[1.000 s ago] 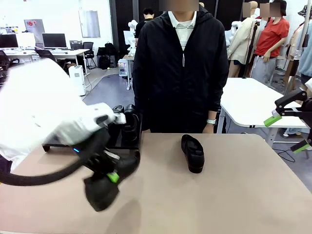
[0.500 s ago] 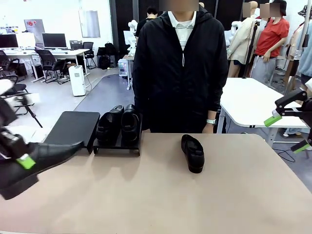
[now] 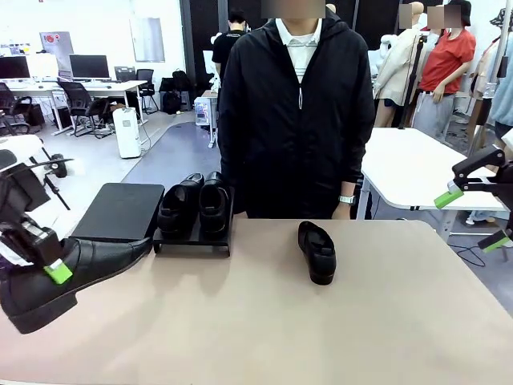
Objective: Organize the shoes by placing them on the stand.
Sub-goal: Place the Shoe from the middle of the table onto the Shoes Stand.
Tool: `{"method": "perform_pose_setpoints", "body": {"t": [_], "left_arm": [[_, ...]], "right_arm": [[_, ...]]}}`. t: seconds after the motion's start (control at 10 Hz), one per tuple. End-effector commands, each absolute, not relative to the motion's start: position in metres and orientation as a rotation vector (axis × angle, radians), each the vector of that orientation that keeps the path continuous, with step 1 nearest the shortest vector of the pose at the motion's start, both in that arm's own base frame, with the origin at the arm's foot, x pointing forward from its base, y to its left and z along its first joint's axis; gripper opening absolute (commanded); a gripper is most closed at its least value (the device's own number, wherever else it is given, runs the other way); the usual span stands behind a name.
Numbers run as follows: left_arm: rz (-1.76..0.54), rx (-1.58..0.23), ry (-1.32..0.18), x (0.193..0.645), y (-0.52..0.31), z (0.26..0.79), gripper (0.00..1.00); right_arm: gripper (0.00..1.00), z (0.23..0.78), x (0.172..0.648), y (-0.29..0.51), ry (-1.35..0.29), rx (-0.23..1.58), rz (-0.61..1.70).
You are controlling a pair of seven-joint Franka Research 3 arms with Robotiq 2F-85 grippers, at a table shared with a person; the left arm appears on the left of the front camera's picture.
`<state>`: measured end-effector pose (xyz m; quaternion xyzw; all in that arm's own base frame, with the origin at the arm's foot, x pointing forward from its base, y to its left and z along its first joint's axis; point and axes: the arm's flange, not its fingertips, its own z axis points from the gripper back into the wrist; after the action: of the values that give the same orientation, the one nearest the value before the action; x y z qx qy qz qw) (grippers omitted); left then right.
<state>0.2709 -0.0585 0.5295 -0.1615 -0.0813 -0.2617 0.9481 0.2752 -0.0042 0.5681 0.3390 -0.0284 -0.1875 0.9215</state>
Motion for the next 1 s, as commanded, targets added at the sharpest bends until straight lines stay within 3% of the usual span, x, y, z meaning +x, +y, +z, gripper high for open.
{"method": "perform_pose_setpoints", "body": {"t": [0.0, 0.4, 0.6, 0.9], "left_arm": [[-0.524, -0.334, -0.167, 0.272, -0.054, 0.529, 0.00], [-0.254, -0.294, -0.390, 0.465, 0.054, 0.539, 0.00], [-0.274, -0.247, -0.560, 0.518, 0.051, 0.519, 0.00], [-0.254, -0.167, -0.663, 0.562, 0.048, 0.499, 0.00]], "right_arm": [[1.00, 0.572, 0.278, -0.005, -0.063, 0.722, -0.364], [1.00, 0.572, 0.278, -0.005, -0.063, 0.722, -0.364], [1.00, 0.572, 0.278, -0.005, -0.063, 0.722, -0.364], [1.00, 0.572, 0.278, -0.005, -0.063, 0.722, -0.364]]}}
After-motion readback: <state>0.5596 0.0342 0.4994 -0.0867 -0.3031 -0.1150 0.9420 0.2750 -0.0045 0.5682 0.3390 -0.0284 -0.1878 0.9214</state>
